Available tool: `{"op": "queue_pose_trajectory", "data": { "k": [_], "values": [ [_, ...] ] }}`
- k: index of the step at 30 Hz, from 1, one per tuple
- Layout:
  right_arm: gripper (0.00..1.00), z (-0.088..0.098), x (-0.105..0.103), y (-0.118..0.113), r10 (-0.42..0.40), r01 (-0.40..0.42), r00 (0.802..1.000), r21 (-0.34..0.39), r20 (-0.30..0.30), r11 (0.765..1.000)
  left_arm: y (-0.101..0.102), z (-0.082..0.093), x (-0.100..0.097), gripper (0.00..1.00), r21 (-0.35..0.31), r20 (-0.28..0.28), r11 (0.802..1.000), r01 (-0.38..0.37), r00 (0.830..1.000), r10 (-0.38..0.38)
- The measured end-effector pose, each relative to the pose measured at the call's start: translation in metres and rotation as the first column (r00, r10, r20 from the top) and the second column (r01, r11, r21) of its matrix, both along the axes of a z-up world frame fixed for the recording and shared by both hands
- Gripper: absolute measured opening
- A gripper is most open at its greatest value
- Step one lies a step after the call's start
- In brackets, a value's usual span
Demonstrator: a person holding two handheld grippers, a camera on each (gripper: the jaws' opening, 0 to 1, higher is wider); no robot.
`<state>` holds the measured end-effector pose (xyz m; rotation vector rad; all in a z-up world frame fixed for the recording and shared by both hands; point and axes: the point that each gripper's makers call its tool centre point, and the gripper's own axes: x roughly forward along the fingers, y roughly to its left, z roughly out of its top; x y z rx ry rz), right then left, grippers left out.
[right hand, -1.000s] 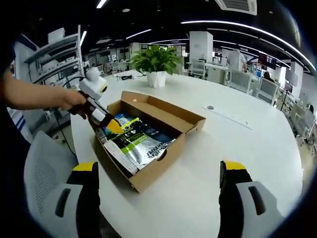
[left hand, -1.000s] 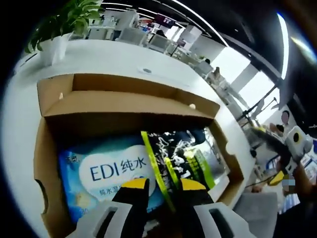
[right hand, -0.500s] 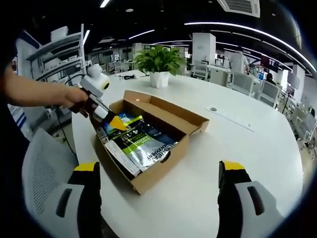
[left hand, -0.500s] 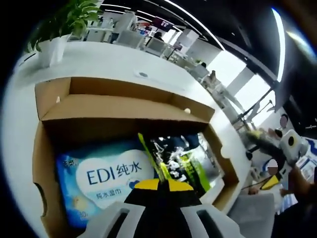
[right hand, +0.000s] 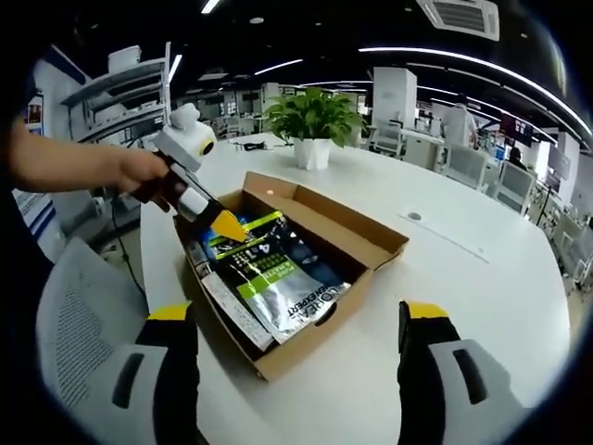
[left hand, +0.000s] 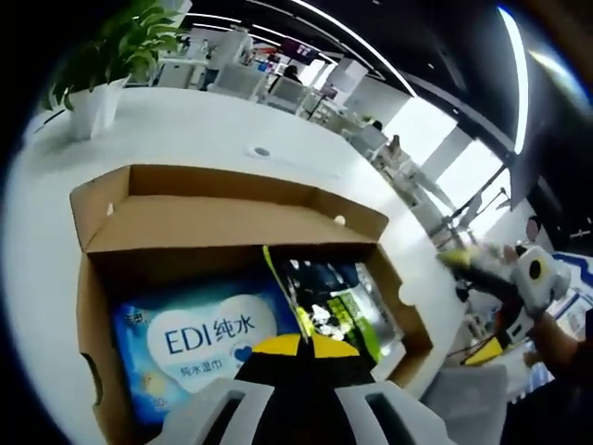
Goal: Operate the shoe box by opening the lid, removing the specified soft item, and placing it in the target area until the item is outside and the box remains undamaged.
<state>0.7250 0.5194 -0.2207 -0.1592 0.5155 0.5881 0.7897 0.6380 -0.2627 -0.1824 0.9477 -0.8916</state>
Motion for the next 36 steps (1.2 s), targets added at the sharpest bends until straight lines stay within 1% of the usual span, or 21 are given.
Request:
{"op": "queue_pose_trajectory", "data": {
  "k": [3,7,12,16,20,23,27,29,32,36],
  "values": [
    [0.79,-0.001,0.004,0.007,0.021,-0.021,1.0,-0.003,0.009,1.0,-0.002,0.005,-0.001,0.01,0.002,0.002,1.0,-0.002,1.0,0.002],
    [0.71,-0.006,0.008,0.013,0.048,-0.048,0.999,-0.017,0.016,0.999,-0.003,0.011,0.0,0.01,0.01,0.023,1.0,0.005,1.0,-0.005],
    [0.62,-0.017,0.016,0.018,0.071,-0.071,0.997,-0.031,0.006,0.997,-0.006,0.019,0.001,0.01,0.009,0.029,1.0,0.004,1.0,-0.004],
    [0.58,-0.024,0.02,0.024,0.085,-0.085,0.996,-0.035,-0.005,0.996,-0.008,0.024,0.001,0.01,0.015,0.037,1.0,0.011,0.999,-0.012],
    [0.56,-0.032,0.022,0.03,0.103,-0.103,0.995,-0.042,-0.015,0.994,-0.009,0.027,0.001,0.01,0.018,0.038,1.0,0.012,0.999,-0.013],
    [0.54,-0.038,0.023,0.034,0.117,-0.118,0.993,-0.061,-0.023,0.991,-0.011,0.03,0.0,0.01,0.028,0.05,0.999,0.02,0.999,-0.022],
    [0.51,-0.045,0.024,0.037,0.127,-0.129,0.991,-0.074,-0.034,0.989,-0.012,0.034,-0.001,0.01,0.019,0.049,1.0,0.021,0.999,-0.021],
    [0.48,-0.053,0.027,0.037,0.132,-0.134,0.991,-0.086,-0.038,0.987,-0.013,0.035,-0.001,0.01,0.018,0.049,1.0,0.022,0.999,-0.022],
    [0.38,-0.053,0.027,0.037,0.133,-0.136,0.991,-0.102,-0.033,0.986,-0.014,0.036,-0.001,0.01,0.024,0.051,0.999,0.024,0.998,-0.026],
    [0.35,-0.057,0.027,0.039,0.139,-0.143,0.989,-0.102,-0.043,0.984,-0.015,0.036,0.0,0.01,0.025,0.05,0.999,0.025,0.998,-0.026]
  ]
}}
